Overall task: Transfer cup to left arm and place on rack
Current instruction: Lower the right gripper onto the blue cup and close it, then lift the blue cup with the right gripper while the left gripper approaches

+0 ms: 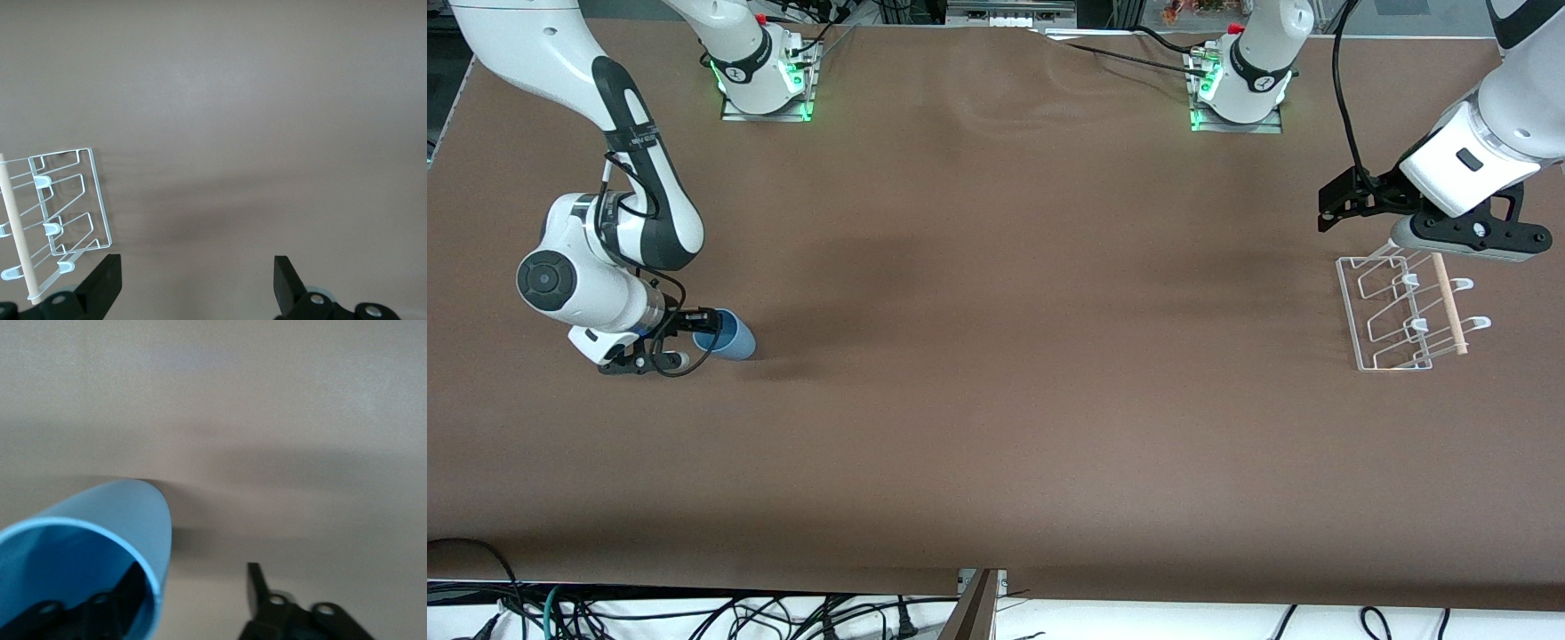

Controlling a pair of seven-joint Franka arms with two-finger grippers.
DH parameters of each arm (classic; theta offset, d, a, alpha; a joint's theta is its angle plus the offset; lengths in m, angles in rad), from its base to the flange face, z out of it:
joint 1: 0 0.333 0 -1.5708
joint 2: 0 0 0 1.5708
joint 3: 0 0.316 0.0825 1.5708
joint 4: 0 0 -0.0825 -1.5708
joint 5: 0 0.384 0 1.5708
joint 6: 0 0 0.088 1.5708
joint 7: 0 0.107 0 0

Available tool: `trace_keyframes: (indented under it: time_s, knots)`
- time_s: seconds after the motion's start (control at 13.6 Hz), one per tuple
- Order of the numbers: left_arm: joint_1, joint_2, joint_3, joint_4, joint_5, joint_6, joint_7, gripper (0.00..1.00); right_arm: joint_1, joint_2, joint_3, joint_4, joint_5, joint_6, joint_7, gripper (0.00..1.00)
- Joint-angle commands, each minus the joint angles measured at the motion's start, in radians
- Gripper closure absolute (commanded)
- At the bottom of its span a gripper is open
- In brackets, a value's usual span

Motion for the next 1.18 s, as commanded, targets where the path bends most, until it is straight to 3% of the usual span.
trace_keyframes:
  time_s: [0.0,0.15,0.44,0.74,0.96,1.1]
  knots:
    - [0.001,0.006,0.005,0.024,-0.017,-0.025,0.007,0.00,-0.008,-0.019,0.005,-0.008,0.014,0.008,0.011,0.76]
    - [0.001,0.006,0.005,0.024,-0.017,-0.025,0.007,0.00,-0.008,-0.025,0.005,-0.007,0.014,0.007,0.019,0.99]
    - [0.001,0.006,0.005,0.024,-0.017,-0.025,0.007,0.00,-0.008,-0.025,0.007,0.009,0.028,0.001,0.015,1.00]
    - [-0.001,0.006,0.005,0.025,-0.017,-0.033,0.007,0.00,-0.008,-0.035,0.022,0.091,0.217,-0.082,0.011,1.00]
    - [-0.001,0.006,0.003,0.030,-0.017,-0.044,0.009,0.00,0.001,-0.037,0.056,0.191,0.412,-0.214,0.009,1.00]
    - [-0.002,0.007,0.003,0.030,-0.019,-0.044,0.007,0.00,0.015,-0.035,0.094,0.251,0.495,-0.277,0.008,1.00]
